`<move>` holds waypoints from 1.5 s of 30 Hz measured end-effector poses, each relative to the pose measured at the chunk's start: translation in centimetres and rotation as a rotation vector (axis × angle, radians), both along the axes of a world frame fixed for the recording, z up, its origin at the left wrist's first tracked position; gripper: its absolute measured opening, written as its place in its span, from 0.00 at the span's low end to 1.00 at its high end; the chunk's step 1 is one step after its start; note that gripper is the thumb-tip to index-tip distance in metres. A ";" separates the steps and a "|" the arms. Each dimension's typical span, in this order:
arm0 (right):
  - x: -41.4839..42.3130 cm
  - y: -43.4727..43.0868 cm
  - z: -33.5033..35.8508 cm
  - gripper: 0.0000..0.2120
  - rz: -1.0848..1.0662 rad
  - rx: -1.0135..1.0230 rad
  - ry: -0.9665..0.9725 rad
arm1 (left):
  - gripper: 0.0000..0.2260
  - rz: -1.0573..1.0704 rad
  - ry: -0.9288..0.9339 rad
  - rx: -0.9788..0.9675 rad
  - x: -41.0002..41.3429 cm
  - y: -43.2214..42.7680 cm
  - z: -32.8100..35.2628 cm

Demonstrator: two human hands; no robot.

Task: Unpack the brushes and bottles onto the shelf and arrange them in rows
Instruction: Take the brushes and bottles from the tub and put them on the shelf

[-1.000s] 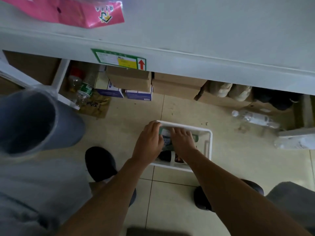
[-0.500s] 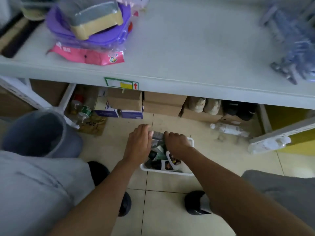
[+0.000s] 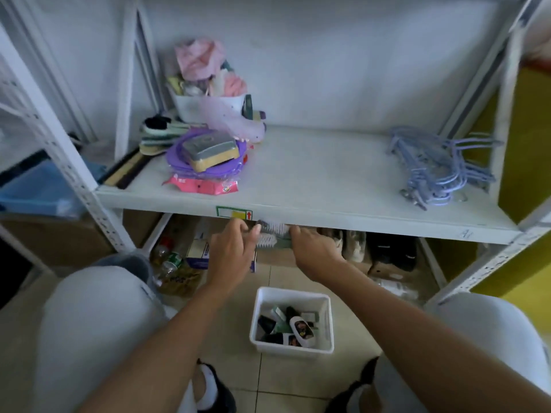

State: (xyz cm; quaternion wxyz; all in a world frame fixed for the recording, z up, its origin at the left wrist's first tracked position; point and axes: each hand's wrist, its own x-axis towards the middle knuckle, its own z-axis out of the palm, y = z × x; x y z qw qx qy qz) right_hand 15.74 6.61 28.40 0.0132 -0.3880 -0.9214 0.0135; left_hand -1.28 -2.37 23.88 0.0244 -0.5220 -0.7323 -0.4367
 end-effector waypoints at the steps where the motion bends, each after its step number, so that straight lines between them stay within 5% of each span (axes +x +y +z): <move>1: 0.0 0.3 1.0 0.16 -0.019 -0.001 0.011 | 0.16 0.023 -0.020 0.016 0.0 0.5 1.1; 7: -0.4 4.7 3.9 0.26 -0.203 -0.017 0.045 | 0.18 -0.065 -0.066 0.092 0.1 5.0 5.0; 16: -3.2 13.9 2.7 0.28 -0.356 -0.115 0.079 | 0.18 -0.073 -0.221 -0.170 -0.6 15.8 3.8; 27: -7.6 18.9 2.4 0.27 -0.189 -0.417 0.325 | 0.27 -0.039 -0.445 -0.243 -2.8 23.0 3.9; 33: -7.0 18.5 2.3 0.28 -0.204 -0.486 0.429 | 0.34 -0.037 -0.384 -0.298 -2.7 22.8 4.0; 41: -6.3 17.5 2.5 0.25 -0.234 -0.507 0.492 | 0.28 0.022 -0.114 -0.391 -2.4 21.0 4.0; 45: -5.8 17.6 2.5 0.24 -0.249 -0.513 0.495 | 0.28 0.013 -0.139 -0.433 -3.8 20.2 4.1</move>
